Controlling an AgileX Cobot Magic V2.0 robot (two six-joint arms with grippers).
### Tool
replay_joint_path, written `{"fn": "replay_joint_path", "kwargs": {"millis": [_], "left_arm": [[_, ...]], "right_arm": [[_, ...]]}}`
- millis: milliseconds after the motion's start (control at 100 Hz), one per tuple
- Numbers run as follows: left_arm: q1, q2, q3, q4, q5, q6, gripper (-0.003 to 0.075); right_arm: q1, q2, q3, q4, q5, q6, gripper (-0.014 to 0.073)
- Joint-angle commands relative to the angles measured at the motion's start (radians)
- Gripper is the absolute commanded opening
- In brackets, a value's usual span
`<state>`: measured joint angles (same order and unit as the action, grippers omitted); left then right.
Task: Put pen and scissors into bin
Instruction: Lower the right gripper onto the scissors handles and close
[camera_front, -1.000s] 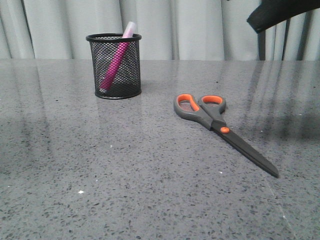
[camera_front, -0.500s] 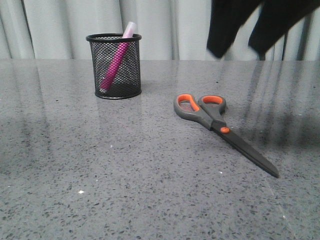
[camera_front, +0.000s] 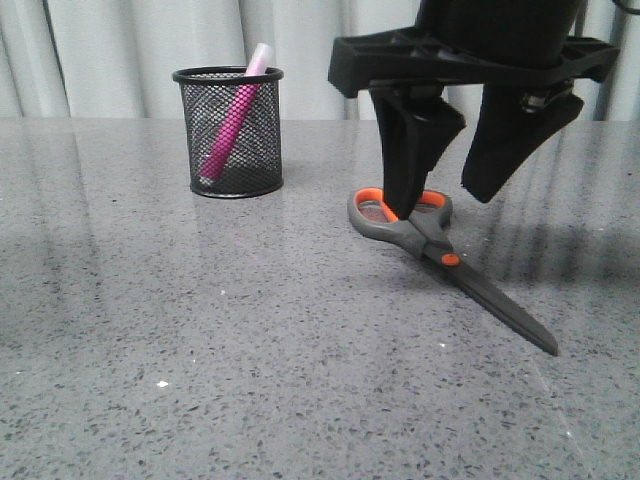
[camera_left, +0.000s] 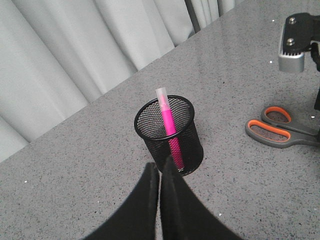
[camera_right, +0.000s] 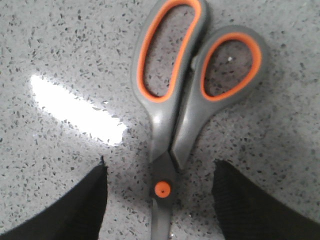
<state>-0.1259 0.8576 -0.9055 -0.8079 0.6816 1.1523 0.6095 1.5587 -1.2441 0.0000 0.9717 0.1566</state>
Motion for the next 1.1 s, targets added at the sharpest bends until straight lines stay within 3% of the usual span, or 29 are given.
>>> {"fn": "replay_joint_path", "kwargs": {"millis": [0, 850, 1090], "left_arm": [[0.001, -0.007, -0.026, -0.048, -0.047, -0.004, -0.0022], [0.001, -0.007, -0.026, -0.048, -0.047, -0.004, -0.0022], [0.001, -0.007, -0.026, -0.048, -0.047, -0.004, -0.0022]], "right_arm": [[0.001, -0.016, -0.031, 0.006, -0.034, 0.005, 0.0409], [-0.001, 0.074, -0.031, -0.045, -0.107, 0.005, 0.0409], [-0.011, 0.074, -0.031, -0.098, -0.111, 0.064, 0.0408]]}}
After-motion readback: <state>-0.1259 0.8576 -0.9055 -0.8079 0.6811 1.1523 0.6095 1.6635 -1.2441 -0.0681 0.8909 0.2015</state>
